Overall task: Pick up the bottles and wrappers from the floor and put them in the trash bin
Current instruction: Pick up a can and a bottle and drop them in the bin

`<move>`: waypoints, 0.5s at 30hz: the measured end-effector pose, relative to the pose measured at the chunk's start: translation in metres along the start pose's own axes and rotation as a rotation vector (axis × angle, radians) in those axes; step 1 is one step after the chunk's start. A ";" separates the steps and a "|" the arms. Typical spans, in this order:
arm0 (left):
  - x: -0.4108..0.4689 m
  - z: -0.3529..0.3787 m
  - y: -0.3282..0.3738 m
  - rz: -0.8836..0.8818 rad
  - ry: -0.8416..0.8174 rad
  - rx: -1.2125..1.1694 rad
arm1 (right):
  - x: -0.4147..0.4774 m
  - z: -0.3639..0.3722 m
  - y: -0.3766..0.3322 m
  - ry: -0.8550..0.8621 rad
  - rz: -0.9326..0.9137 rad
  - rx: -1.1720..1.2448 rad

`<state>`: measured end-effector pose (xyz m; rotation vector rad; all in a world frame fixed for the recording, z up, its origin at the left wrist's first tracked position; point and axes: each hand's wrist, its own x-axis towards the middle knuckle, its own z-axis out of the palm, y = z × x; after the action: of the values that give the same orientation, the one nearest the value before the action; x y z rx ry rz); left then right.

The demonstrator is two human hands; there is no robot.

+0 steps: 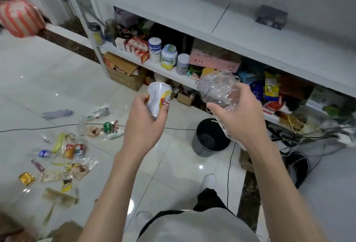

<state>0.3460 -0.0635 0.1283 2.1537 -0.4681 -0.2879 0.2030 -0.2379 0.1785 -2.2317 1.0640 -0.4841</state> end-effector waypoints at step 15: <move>0.053 0.258 0.141 -0.011 -0.191 0.021 | 0.156 -0.072 0.209 -0.012 0.232 0.068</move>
<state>0.2673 -0.3490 0.0917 2.1593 -0.5694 -0.5004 0.1399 -0.4896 0.1035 -2.0180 1.2621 -0.3995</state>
